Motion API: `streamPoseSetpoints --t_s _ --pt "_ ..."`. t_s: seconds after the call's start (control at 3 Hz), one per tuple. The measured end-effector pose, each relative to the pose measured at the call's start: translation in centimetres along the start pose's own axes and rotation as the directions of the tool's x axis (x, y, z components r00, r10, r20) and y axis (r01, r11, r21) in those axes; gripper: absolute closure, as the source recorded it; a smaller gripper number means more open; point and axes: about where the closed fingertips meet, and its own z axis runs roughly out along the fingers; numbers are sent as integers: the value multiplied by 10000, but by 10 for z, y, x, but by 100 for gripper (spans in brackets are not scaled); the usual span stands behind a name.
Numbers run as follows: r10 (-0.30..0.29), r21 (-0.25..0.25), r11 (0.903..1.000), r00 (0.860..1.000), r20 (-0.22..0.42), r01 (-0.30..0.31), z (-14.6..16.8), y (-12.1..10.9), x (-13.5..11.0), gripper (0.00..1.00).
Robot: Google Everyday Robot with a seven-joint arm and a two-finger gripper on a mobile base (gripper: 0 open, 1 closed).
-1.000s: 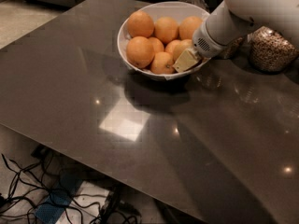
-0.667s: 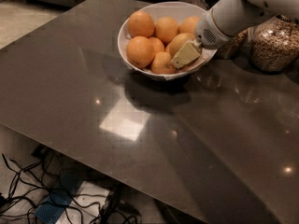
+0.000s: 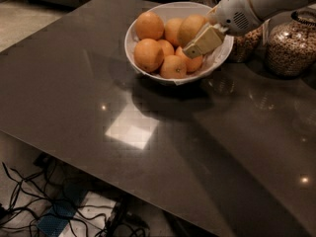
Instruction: Pick orange from white bowl
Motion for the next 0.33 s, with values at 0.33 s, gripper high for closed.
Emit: streamPoseSetpoints --t_s 0.33 --pt "1 0 10000 10000 0 -1 0 0 0 100"
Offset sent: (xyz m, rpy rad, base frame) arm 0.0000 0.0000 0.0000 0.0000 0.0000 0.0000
